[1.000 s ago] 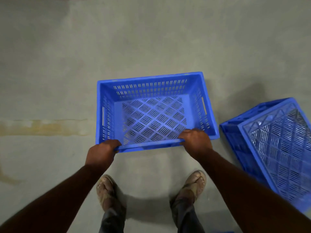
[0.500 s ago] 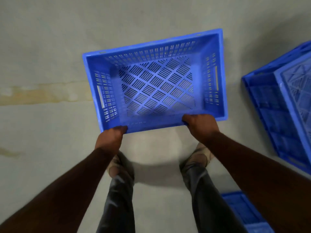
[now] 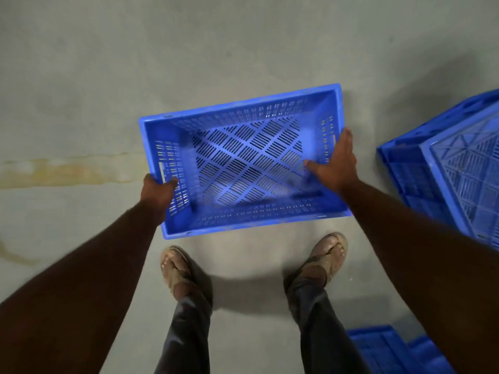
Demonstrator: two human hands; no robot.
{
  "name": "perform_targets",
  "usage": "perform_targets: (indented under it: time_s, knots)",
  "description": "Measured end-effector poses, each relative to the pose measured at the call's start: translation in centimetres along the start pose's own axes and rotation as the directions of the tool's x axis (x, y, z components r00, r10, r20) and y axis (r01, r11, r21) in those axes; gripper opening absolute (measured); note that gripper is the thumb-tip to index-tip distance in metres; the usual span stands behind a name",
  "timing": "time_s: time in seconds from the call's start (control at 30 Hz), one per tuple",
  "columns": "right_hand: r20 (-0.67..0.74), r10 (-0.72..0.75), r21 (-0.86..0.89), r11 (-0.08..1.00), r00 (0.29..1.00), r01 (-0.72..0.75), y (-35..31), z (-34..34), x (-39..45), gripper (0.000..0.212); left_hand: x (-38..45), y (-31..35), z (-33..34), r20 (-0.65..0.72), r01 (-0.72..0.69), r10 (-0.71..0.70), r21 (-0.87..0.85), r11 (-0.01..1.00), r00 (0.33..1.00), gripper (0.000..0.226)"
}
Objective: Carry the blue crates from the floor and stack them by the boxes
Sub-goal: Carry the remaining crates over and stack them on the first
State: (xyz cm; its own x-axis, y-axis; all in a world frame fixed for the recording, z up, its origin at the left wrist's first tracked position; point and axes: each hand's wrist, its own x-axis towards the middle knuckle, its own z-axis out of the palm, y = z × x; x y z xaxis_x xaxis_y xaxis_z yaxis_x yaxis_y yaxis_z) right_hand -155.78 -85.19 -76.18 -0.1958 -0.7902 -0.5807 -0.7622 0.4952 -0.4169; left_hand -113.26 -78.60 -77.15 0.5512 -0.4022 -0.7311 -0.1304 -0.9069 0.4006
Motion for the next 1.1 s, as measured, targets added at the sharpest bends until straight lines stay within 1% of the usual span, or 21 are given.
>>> perform_targets:
  time_s: [0.03,0.07,0.1,0.13,0.17,0.2,0.23,0.3,0.37,0.43,0.5,0.57,0.7,0.77,0.83,0.87,0.93,1.0,1.1]
  knots:
    - [0.024,0.099,0.175,0.979,0.995,-0.102,0.0,-0.1,1.0,0.115,-0.1,0.4,0.0,0.011,0.015,-0.014,-0.049,0.999,1.0,0.045]
    - [0.053,0.211,0.342,0.915,0.976,-0.217,-0.2,-0.2,1.6,0.108,-0.6,0.8,-0.2,0.022,0.026,-0.024,-0.085,0.996,0.999,0.032]
    - [0.091,0.291,0.464,0.834,0.952,-0.299,-0.1,-0.5,2.0,0.094,-1.0,1.1,-0.5,0.031,0.036,-0.032,-0.109,0.993,0.999,0.019]
    - [0.102,0.316,0.517,0.793,0.943,-0.322,0.1,-0.7,2.0,0.073,-1.6,1.4,-0.7,0.035,0.046,-0.042,-0.131,0.99,0.999,0.009]
    - [0.082,0.309,0.515,0.801,0.948,-0.305,0.5,-0.9,1.6,0.051,-2.1,1.5,-1.0,0.036,0.055,-0.05,-0.145,0.988,0.998,0.011]
    - [0.05,0.293,0.501,0.82,0.955,-0.277,0.7,-1.2,0.6,0.036,-2.5,1.2,-1.6,0.03,0.058,-0.054,-0.161,0.985,0.998,0.018]
    - [0.008,0.277,0.498,0.832,0.961,-0.244,1.0,-1.4,-0.6,0.028,-3.2,1.0,-2.3,0.016,0.054,-0.052,-0.186,0.981,0.999,0.021]
    - [-0.063,0.272,0.521,0.83,0.96,-0.201,0.8,-2.4,-3.8,0.027,-5.9,0.7,-4.5,-0.001,0.049,-0.051,-0.244,0.968,0.999,0.021]
    - [-0.068,0.255,0.56,0.81,0.965,-0.175,0.0,-4.2,-7.4,0.026,-9.6,0.7,-7.3,-0.018,0.035,-0.042,-0.293,0.956,0.999,0.018]
    - [-0.071,0.208,0.594,0.794,0.976,-0.126,-2.0,-6.8,-11.8,0.017,-13.9,1.1,-10.9,-0.053,0.006,-0.023,-0.304,0.953,0.998,0.014]
    - [-0.141,0.157,0.602,0.798,0.978,-0.042,-5.8,-10.3,-17.3,0.013,-18.2,2.2,-15.4,-0.052,-0.032,0.017,-0.312,0.95,0.999,0.013]
    - [-0.205,0.124,0.625,0.78,0.971,0.032,-9.6,-13.7,-22.6,0.016,-22.2,3.4,-20.6,-0.054,-0.088,0.075,-0.327,0.941,0.996,0.013]
    - [-0.257,0.079,0.668,0.734,0.963,0.118,-16.9,-18.7,-32.6,0.013,-30.2,6.5,-31.8,-0.067,-0.187,0.175,-0.397,0.899,0.982,0.015]
    - [-0.306,0.039,0.647,0.742,0.951,0.178,-20.6,-20.7,-36.8,0.01,-33.6,7.9,-37.1,-0.092,-0.237,0.218,-0.44,0.866,0.971,0.016]
    - [-0.371,-0.014,0.585,0.773,0.929,0.246,-24.2,-22.5,-40.4,0.014,-36.7,8.7,-42.1,-0.134,-0.287,0.254,-0.472,0.833,0.958,0.015]
    - [-0.399,-0.032,0.572,0.772,0.916,0.276,-26.1,-23.4,-42.0,0.013,-38.3,8.9,-44.4,-0.158,-0.31,0.267,-0.487,0.817,0.951,0.015]
    - [-0.435,-0.082,0.561,0.754,0.897,0.341,-29.5,-24.6,-45.1,0.01,-41.2,8.5,-48.5,-0.206,-0.345,0.278,-0.531,0.774,0.938,0.014]
    - [-0.445,-0.142,0.571,0.716,0.884,0.402,-32.3,-25.1,-47.9,0.013,-43.7,7.6,-52.0,-0.262,-0.382,0.28,-0.565,0.731,0.924,0.014]
    - [-0.433,-0.222,0.598,0.655,0.874,0.463,-35.4,-25.2,-51.2,0.017,-47.0,4.4,-55.9,-0.288,-0.395,0.272,-0.611,0.686,0.918,0.015]
